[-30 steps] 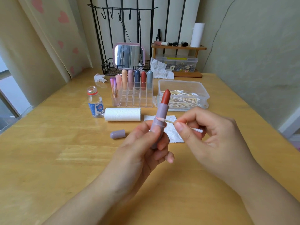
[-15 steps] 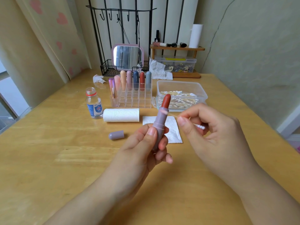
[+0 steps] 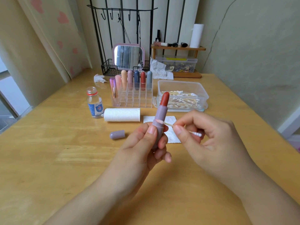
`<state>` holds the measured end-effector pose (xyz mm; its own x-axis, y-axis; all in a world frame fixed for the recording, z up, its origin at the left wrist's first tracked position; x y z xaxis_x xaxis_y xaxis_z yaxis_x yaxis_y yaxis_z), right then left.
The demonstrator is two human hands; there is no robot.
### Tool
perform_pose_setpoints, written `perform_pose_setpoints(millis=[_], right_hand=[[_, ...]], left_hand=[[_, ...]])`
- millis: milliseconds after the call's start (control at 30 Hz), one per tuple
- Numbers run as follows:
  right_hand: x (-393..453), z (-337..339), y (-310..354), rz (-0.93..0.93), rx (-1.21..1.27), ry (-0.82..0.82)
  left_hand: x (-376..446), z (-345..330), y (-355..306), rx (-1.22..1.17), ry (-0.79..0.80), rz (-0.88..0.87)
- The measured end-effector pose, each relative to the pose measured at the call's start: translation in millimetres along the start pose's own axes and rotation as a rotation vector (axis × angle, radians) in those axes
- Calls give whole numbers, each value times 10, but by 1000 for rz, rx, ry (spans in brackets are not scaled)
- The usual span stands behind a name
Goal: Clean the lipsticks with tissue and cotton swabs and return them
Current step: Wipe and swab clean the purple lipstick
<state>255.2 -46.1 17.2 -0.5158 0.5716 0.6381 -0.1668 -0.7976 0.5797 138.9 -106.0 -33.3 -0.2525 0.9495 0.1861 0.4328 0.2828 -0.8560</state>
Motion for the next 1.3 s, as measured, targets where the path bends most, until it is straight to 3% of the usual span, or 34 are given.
perform_pose_setpoints(millis=[133, 300, 467, 867, 1300], right_hand=[[45, 63, -20, -23, 17, -81], [-7, -8, 5, -5, 46, 38], [36, 66, -30, -20, 63, -41], [15, 24, 131, 73, -48, -43], [8, 75, 36, -12, 16, -38]], left_hand=[[-3, -6, 8, -45, 15, 15], [42, -18, 30, -143, 87, 24], [45, -9, 40, -178, 92, 30], [4, 41, 7, 253, 39, -124], [0, 28, -29, 159, 13, -122]])
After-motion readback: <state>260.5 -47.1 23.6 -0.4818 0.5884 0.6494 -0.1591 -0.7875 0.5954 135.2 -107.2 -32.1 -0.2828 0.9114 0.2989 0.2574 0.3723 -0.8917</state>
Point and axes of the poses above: each hand's wrist, its own x-axis towards the middle knuckle, its own z-axis out of the back of the hand, y = z × x, the point moved 5 cm from there along x, towards the middle knuckle, and after that the axes turned 4 degrees about -z, right-handed, at the moved point
